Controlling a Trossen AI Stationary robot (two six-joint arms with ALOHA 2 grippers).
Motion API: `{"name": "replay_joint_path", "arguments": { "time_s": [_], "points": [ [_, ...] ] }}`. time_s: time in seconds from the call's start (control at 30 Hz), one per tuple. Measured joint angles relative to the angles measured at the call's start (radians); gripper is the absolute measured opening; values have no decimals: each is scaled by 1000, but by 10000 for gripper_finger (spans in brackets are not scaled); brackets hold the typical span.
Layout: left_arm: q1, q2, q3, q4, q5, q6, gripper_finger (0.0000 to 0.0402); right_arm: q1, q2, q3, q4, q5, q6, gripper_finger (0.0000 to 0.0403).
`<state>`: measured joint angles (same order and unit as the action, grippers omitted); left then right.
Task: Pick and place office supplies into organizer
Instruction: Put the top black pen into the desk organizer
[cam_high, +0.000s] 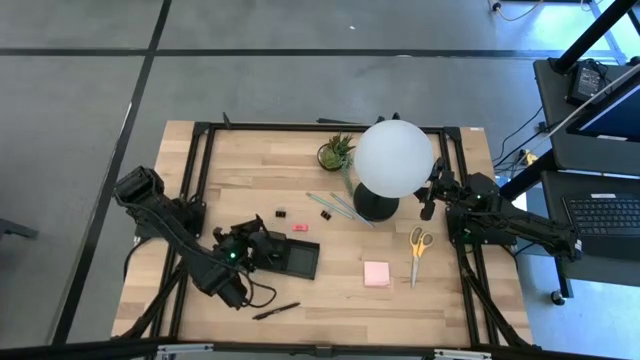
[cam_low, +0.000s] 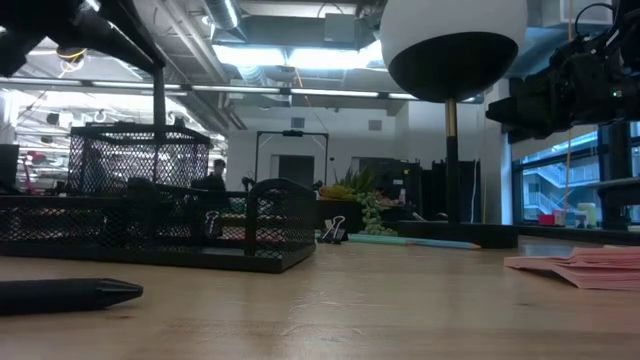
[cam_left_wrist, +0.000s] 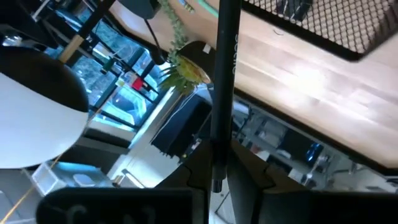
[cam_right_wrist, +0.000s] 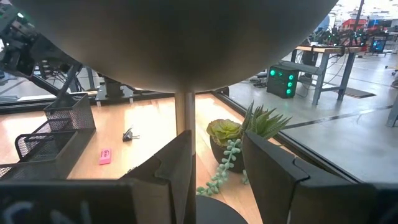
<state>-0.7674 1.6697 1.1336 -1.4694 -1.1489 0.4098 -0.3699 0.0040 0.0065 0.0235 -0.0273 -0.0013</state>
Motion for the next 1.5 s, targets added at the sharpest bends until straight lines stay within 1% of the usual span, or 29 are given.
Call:
{"name": "replay_joint_path", "arguments": {
  "time_s": [0.13, 0.33, 0.5, 0.73, 1.07, 1.17, 1.3, 1.5],
  "points": [
    [5, 51, 0, -27, -41, -4, 29, 0, 0, 0, 0, 0, 0, 145],
    [13, 100, 0, -24, -43, -6, 29, 0, 0, 0, 0, 0, 0, 145],
    [13, 149, 0, -23, -42, -56, 29, 0, 0, 0, 0, 0, -1, 145],
    [13, 212, 0, -22, -26, -53, 29, 0, 0, 0, 0, 0, 0, 145],
    [13, 222, 0, -22, -18, -58, 30, 0, 0, 0, 0, 0, 0, 145],
    [13, 222, 0, -23, -1, -58, 41, 0, 0, 0, 0, 0, 0, 145],
    [13, 222, 0, -23, 17, -58, 66, 0, 0, 0, 0, 0, 0, 145],
    [13, 222, 0, -23, 18, -59, 96, 0, 0, 0, 0, 0, 0, 145]
  ]
}}
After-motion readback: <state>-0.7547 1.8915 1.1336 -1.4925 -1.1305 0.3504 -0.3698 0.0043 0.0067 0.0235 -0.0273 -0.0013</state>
